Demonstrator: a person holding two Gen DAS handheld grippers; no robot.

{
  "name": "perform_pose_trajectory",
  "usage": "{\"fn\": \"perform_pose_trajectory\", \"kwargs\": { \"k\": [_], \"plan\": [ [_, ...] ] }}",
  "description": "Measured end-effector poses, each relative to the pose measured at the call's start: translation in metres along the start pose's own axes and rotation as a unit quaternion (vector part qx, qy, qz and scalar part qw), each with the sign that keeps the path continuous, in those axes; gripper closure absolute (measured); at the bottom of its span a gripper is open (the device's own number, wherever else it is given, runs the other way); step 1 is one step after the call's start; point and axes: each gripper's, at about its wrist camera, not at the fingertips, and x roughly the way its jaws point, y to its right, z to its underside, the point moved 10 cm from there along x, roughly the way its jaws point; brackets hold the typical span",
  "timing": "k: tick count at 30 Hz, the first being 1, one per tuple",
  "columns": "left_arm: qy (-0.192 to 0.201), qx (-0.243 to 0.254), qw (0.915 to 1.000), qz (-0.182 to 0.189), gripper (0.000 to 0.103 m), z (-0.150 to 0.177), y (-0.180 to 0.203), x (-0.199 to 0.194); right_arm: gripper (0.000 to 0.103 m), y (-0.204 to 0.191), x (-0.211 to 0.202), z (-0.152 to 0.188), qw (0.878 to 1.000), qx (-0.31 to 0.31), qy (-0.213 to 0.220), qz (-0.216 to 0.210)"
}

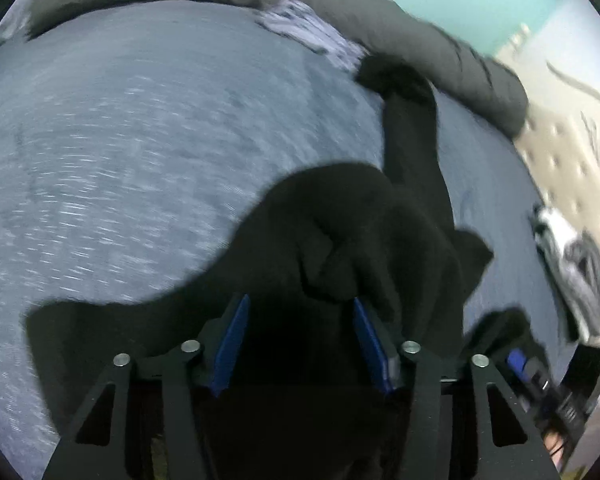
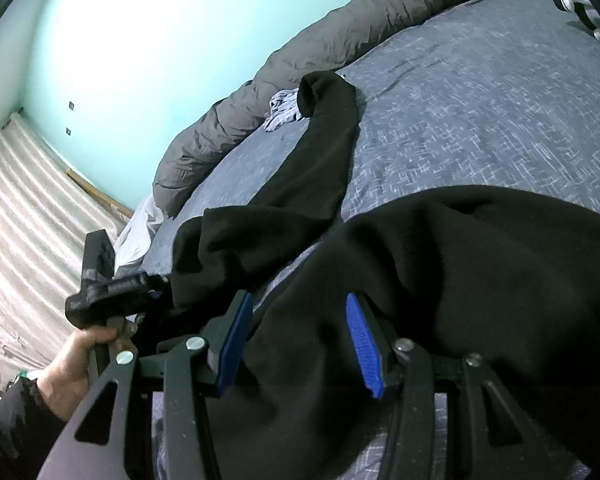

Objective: Fold clothes
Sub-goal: 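Regrasp the garment with the left tool and lift it toward the right tool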

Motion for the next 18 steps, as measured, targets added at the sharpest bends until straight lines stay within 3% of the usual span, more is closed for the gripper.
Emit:
{"fn": "perform_pose_trajectory", "kwargs": {
  "k": [3, 10, 13, 16, 18],
  "plan": [
    [-0.009, 0.016, 0.9998, 0.007, 0.050, 0.008, 0.012, 0.003, 0.053, -0.001, 0.000, 0.000, 1.000, -0.001, 0.000, 0.001],
    [0.056, -0.050, 0.9969, 0.022, 0.040, -0.019, -0.025, -0.052, 0.053, 0.000, -0.001, 0.000, 1.000, 0.004, 0.001, -0.001],
    [0.071, -0.087, 0.9936, 0.008, 0.037, -0.034, -0.053, -0.063, 0.053, 0.000, -0.001, 0.000, 1.000, 0.003, 0.001, 0.000],
    [0.044, -0.108, 0.9932, -0.003, 0.035, -0.043, -0.074, -0.047, 0.053, 0.000, 0.000, 0.000, 1.000, 0.004, 0.001, 0.001],
    [0.016, -0.096, 0.9951, -0.018, 0.035, -0.044, -0.077, -0.029, 0.053, 0.000, 0.002, 0.001, 1.000, 0.003, -0.001, 0.003]
  ]
}}
